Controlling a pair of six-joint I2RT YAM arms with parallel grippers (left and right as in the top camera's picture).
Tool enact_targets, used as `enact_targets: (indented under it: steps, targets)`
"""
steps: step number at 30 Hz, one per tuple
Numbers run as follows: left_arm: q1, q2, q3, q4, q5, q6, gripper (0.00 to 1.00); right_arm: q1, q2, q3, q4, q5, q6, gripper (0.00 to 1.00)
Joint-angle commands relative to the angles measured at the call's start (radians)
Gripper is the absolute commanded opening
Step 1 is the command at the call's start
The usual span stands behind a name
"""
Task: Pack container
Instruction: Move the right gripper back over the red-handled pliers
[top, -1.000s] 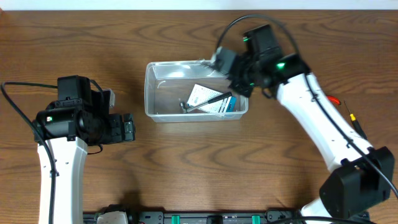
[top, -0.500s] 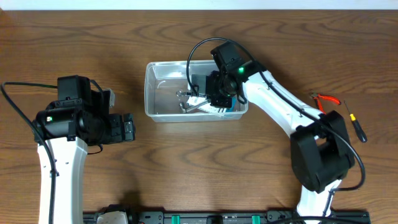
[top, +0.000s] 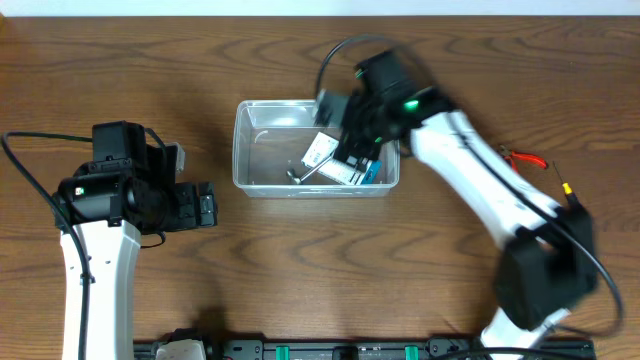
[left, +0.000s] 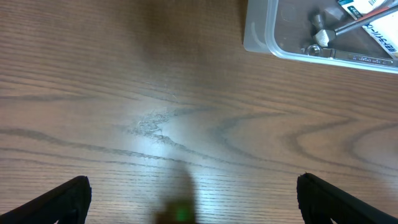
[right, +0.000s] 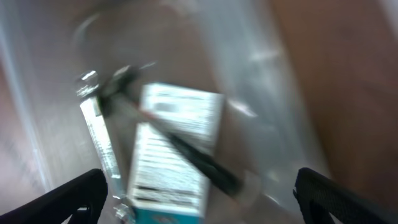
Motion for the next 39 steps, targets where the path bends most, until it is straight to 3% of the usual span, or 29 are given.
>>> enact_targets:
  steps: [1, 6, 8, 11, 16, 30, 39]
  targets:
    - [-0.003, 0.000, 0.006, -0.002, -0.011, -0.005, 0.98, -0.113, -0.132, 0.044, -0.022, 0.166, 0.291, 0.99]
    - [-0.003, 0.000, 0.006, -0.002, -0.011, -0.005, 0.97, -0.332, -0.185, 0.044, -0.180, 0.250, 0.501, 0.99]
    - [-0.003, 0.000, 0.006, -0.002, -0.011, -0.005, 0.98, -0.423, -0.177, 0.041, -0.257, 0.249, 0.517, 0.99]
    - [-0.003, 0.000, 0.006, -0.002, -0.011, -0.005, 0.98, -0.530, -0.148, 0.026, -0.325, 0.249, 0.469, 0.99]
    - [-0.003, 0.000, 0.006, -0.003, -0.011, -0.005, 0.98, -0.645, -0.056, -0.009, -0.372, 0.250, 0.250, 0.99]
    - [-0.003, 0.000, 0.006, -0.003, -0.011, -0.005, 0.98, -0.683, 0.265, -0.010, -0.347, 0.249, 0.176, 0.96]
    - [-0.003, 0.000, 0.006, -0.003, -0.012, -0.005, 0.98, -0.683, 0.345, -0.010, -0.328, 0.249, 0.180, 0.91]
